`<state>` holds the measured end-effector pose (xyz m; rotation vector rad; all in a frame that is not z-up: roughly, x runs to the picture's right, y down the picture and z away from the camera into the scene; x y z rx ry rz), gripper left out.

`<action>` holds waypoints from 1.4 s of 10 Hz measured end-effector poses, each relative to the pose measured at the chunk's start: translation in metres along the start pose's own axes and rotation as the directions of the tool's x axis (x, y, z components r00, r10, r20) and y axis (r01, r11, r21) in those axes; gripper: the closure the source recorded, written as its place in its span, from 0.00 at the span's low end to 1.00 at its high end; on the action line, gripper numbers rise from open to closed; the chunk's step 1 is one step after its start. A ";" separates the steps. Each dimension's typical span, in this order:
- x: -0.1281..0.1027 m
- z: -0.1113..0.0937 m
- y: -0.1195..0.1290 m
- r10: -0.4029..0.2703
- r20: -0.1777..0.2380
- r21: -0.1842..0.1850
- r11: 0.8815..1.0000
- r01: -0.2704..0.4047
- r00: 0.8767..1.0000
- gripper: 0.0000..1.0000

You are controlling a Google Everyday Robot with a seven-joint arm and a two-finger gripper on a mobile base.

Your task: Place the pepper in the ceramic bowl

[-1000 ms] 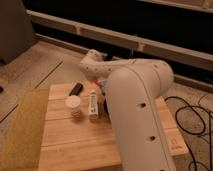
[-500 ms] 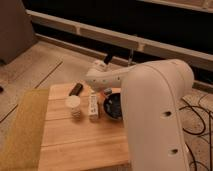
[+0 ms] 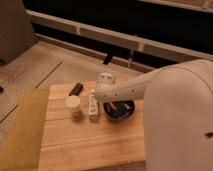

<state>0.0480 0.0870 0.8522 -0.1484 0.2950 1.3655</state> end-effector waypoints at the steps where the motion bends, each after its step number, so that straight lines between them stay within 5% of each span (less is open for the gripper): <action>1: 0.011 0.002 -0.010 0.016 -0.012 0.016 1.000 -0.015 1.000 1.00; 3: 0.012 0.001 -0.007 0.013 -0.011 0.010 1.000 -0.013 1.000 0.92; 10: 0.012 0.001 -0.004 0.010 -0.012 0.008 1.000 -0.010 1.000 0.23; 14: 0.013 0.002 -0.005 0.010 -0.013 0.009 1.000 -0.010 1.000 0.20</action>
